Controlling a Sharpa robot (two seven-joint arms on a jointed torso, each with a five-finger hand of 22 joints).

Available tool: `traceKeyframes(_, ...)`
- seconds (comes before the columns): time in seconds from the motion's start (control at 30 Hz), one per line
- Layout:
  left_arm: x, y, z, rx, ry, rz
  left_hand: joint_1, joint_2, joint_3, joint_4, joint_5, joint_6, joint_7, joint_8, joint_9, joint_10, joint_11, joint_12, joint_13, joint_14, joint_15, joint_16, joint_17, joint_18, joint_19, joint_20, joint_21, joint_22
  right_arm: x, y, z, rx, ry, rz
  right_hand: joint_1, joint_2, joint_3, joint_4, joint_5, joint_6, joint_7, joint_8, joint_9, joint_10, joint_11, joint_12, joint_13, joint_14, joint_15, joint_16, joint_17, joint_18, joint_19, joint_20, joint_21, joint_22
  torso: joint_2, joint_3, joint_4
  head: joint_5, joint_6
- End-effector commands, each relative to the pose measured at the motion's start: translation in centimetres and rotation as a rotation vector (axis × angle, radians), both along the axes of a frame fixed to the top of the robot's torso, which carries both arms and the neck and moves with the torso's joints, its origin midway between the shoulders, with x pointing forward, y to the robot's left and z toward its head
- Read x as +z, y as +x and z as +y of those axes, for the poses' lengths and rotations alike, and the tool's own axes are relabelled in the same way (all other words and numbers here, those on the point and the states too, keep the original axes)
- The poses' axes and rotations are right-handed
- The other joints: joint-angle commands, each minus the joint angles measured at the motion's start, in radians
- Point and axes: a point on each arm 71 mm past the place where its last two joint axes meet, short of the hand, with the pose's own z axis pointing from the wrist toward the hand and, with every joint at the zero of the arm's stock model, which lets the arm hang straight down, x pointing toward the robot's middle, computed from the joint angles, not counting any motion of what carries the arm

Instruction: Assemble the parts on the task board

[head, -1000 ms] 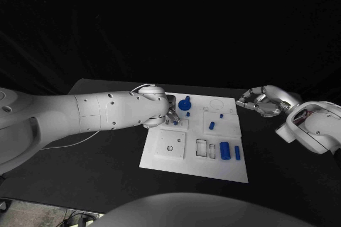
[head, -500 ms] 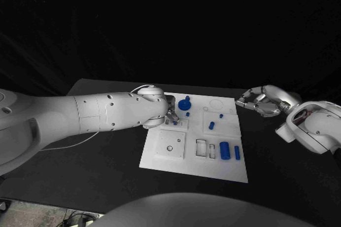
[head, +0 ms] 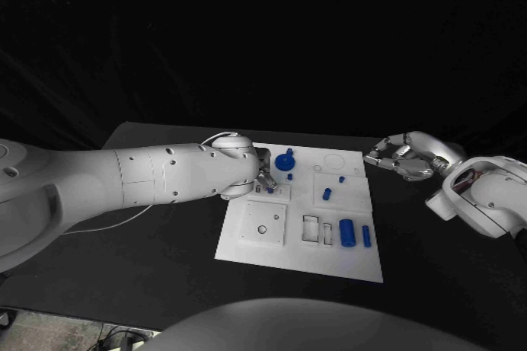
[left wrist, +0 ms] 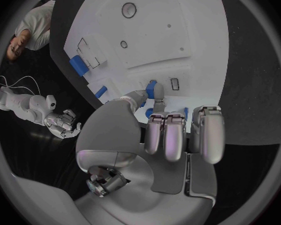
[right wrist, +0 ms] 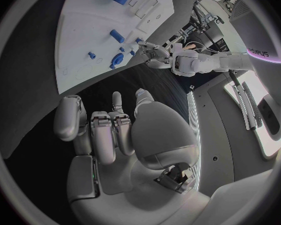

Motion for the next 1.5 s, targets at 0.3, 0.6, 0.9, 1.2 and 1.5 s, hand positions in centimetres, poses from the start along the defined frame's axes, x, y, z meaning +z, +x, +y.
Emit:
traceKeyframes(0.3, -0.21, -0.13, -0.12, -0.013, -0.003, 0.002, 0.007, 0.0, 0.141, -0.136, 0.004, -0.001, -0.006, -0.001, -0.001, 0.106, -0.006, -0.004, 0.263, 0.104, -0.002, 0.003, 0.263, -0.004, 0.031, -0.005, -0.006, 0.176, 0.01, -0.06, 0.09, 0.011, 0.002, -0.003, 0.009, -0.002, 0.0, -0.004, 0.003, -0.009, 0.0, -0.004, -0.002, 0.104, -0.001, -0.001, 0.261, 0.103, -0.003, 0.003, 0.263, 0.016, -0.006, 0.0, -0.005, 0.148, 0.0, 0.0, 0.0003, 0.0, 0.0)
traceKeyframes(0.6, -0.19, -0.11, -0.12, -0.01, -0.006, -0.007, 0.007, 0.0, 0.141, -0.136, 0.004, -0.001, -0.006, -0.001, -0.001, 0.106, -0.006, -0.004, 0.263, 0.104, -0.002, 0.003, 0.263, -0.004, 0.031, -0.005, -0.006, 0.177, 0.03, -0.07, 0.09, 0.011, 0.003, -0.006, 0.009, -0.002, 0.0, -0.004, 0.003, -0.009, 0.0, -0.004, -0.002, 0.104, -0.001, -0.001, 0.261, 0.103, -0.003, 0.003, 0.263, 0.016, -0.006, 0.0, -0.005, 0.148, 0.0, 0.0003, -0.0002, 0.0, 0.0)
traceKeyframes(0.9, -0.27, -0.13, -0.14, -0.015, -0.003, -0.002, 0.007, 0.0, 0.141, -0.136, 0.004, -0.001, -0.006, -0.001, -0.001, 0.106, -0.006, -0.004, 0.263, 0.104, -0.002, 0.003, 0.263, -0.003, 0.03, -0.005, -0.007, 0.175, 0.03, -0.08, 0.05, 0.011, 0.003, -0.005, 0.009, -0.002, 0.0, -0.004, 0.003, -0.009, 0.0, -0.004, -0.002, 0.104, -0.001, -0.001, 0.261, 0.103, -0.003, 0.003, 0.263, 0.016, -0.006, 0.0, -0.005, 0.148, 0.0, 0.0001, -0.0002, 0.0, 0.0)
traceKeyframes(1.2, -0.62, -0.24, -0.14, -0.02, -0.001, 0.003, 0.007, 0.0, 0.141, -0.135, 0.005, -0.001, -0.006, -0.001, -0.001, 0.106, -0.006, -0.004, 0.263, 0.104, -0.001, 0.003, 0.263, -0.004, 0.031, -0.005, -0.006, 0.176, 0.03, -0.08, 0.02, 0.01, 0.003, -0.005, 0.009, -0.002, 0.0, -0.004, 0.003, -0.009, 0.0, -0.004, -0.002, 0.104, -0.001, -0.001, 0.261, 0.103, -0.003, 0.003, 0.263, 0.016, -0.006, 0.0, -0.005, 0.148, 0.0, 0.0, -0.0001, -0.001, 0.0)
traceKeyframes(1.5, -0.72, -0.25, -0.2, -0.031, -0.006, -0.012, 0.008, 0.0, 0.141, -0.135, 0.005, -0.001, -0.006, -0.001, -0.001, 0.106, -0.006, -0.004, 0.263, 0.104, -0.001, 0.003, 0.263, -0.003, 0.03, -0.005, -0.007, 0.175, 0.03, -0.05, -0.01, 0.009, 0.003, -0.007, 0.009, -0.002, 0.0, -0.004, 0.003, -0.009, 0.0, -0.004, -0.002, 0.104, -0.001, -0.001, 0.261, 0.103, -0.003, 0.003, 0.263, 0.016, -0.006, 0.0, -0.005, 0.148, -0.001, 0.0002, 0.0001, -0.001, 0.0)
